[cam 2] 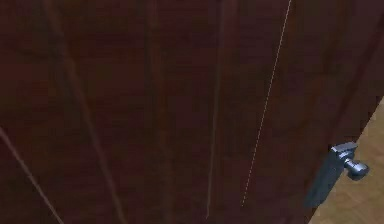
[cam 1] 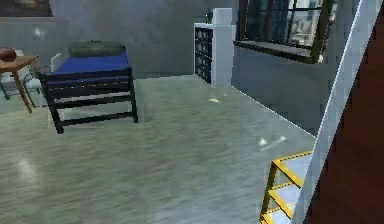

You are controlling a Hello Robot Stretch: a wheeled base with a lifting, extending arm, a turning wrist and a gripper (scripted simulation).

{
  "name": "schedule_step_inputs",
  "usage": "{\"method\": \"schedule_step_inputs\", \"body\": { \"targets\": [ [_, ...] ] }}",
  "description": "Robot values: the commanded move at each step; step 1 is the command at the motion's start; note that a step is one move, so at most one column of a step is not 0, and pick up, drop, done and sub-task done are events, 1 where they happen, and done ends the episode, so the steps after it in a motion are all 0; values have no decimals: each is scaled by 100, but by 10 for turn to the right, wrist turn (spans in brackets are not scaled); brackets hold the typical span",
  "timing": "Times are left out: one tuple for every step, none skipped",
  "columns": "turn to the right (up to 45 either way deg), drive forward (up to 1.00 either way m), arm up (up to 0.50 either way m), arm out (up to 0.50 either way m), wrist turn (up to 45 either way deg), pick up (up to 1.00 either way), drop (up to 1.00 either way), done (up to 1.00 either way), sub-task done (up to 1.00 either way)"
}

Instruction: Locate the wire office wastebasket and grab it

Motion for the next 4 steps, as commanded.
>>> {"method": "schedule_step_inputs", "body": {
  "targets": [
    [-450, 0, 0, 0, 0, 0, 0, 0, 0],
    [-30, 0, 0, 0, 0, 0, 0, 0, 0],
    [0, 75, 0, 0, 0, 0, 0, 0, 0],
    [-240, 0, 0, 0, 0, 0, 0, 0, 0]
  ]
}}
